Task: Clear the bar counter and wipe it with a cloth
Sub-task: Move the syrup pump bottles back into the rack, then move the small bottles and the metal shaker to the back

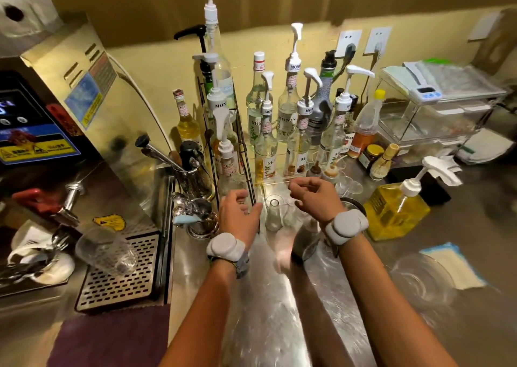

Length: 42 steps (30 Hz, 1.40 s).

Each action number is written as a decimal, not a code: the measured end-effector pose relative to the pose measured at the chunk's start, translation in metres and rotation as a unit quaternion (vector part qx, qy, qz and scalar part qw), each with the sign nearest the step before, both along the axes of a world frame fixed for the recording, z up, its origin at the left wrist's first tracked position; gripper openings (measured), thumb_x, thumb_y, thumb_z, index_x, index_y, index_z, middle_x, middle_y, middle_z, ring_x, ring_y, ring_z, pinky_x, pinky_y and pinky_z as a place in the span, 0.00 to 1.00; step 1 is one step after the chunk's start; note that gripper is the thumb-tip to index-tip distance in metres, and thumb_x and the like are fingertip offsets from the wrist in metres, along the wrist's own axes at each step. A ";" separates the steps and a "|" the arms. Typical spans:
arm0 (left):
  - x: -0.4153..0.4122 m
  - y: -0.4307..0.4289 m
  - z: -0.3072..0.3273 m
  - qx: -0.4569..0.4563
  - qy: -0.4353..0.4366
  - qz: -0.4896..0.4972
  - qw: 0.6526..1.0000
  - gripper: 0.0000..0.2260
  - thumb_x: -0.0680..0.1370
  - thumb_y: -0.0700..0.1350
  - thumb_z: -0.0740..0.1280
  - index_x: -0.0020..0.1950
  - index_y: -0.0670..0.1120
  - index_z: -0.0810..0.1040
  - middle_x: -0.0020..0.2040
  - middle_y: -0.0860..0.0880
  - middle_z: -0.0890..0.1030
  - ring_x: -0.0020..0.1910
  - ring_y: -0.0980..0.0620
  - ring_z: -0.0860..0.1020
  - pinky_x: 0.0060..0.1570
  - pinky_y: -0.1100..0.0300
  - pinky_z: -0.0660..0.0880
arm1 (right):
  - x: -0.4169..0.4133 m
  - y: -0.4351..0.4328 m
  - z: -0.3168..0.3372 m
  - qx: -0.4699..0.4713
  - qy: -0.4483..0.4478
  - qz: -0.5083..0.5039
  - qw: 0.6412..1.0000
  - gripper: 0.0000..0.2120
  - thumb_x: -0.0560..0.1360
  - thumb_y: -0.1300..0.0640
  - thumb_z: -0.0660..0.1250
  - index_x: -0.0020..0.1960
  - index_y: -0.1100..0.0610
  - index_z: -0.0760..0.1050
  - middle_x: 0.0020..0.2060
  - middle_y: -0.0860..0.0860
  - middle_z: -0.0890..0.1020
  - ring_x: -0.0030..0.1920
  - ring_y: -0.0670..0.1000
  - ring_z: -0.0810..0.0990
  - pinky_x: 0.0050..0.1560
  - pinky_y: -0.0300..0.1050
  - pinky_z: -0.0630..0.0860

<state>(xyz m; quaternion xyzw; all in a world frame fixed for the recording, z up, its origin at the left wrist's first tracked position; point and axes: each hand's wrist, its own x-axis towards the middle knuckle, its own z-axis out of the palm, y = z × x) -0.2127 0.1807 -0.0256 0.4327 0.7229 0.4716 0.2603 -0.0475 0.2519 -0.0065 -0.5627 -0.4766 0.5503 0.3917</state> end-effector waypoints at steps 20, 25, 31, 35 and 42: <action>0.100 0.001 -0.064 -0.139 0.029 -0.143 0.979 0.32 0.67 0.52 0.76 0.69 0.54 0.69 0.65 0.50 0.76 0.64 0.49 0.74 0.64 0.47 0.73 | 0.085 -0.031 -0.047 -0.062 -0.132 0.024 0.989 0.11 0.81 0.59 0.63 0.57 0.56 0.83 0.55 0.57 0.85 0.56 0.57 0.82 0.64 0.60 0.77; 0.107 0.004 -0.073 -0.120 0.025 -0.130 0.984 0.24 0.66 0.49 0.76 0.58 0.61 0.73 0.51 0.64 0.78 0.56 0.55 0.78 0.51 0.65 0.73 | 0.083 -0.031 -0.048 -0.068 -0.176 0.074 0.979 0.13 0.81 0.59 0.61 0.61 0.56 0.81 0.59 0.55 0.83 0.61 0.57 0.80 0.66 0.58 0.75; 0.115 0.005 -0.074 -0.103 0.003 -0.113 0.988 0.27 0.66 0.46 0.76 0.52 0.73 0.70 0.45 0.71 0.76 0.52 0.59 0.78 0.52 0.62 0.74 | 0.083 -0.029 -0.046 -0.066 -0.196 0.120 0.971 0.14 0.81 0.59 0.62 0.64 0.56 0.80 0.61 0.55 0.83 0.63 0.56 0.79 0.69 0.55 0.73; 0.119 0.006 -0.072 -0.099 0.006 -0.087 0.991 0.24 0.67 0.43 0.76 0.53 0.67 0.73 0.44 0.69 0.76 0.50 0.60 0.77 0.48 0.70 0.70 | 0.084 -0.029 -0.042 -0.065 -0.184 0.123 0.973 0.15 0.80 0.60 0.63 0.64 0.54 0.80 0.61 0.53 0.83 0.64 0.55 0.79 0.69 0.53 0.73; 0.119 0.007 -0.064 -0.084 -0.022 -0.081 0.993 0.22 0.70 0.36 0.74 0.58 0.56 0.77 0.49 0.62 0.78 0.51 0.60 0.76 0.38 0.81 0.69 | 0.085 -0.030 -0.035 -0.051 -0.184 0.134 0.972 0.15 0.81 0.60 0.62 0.64 0.53 0.80 0.60 0.53 0.83 0.61 0.57 0.81 0.66 0.57 0.75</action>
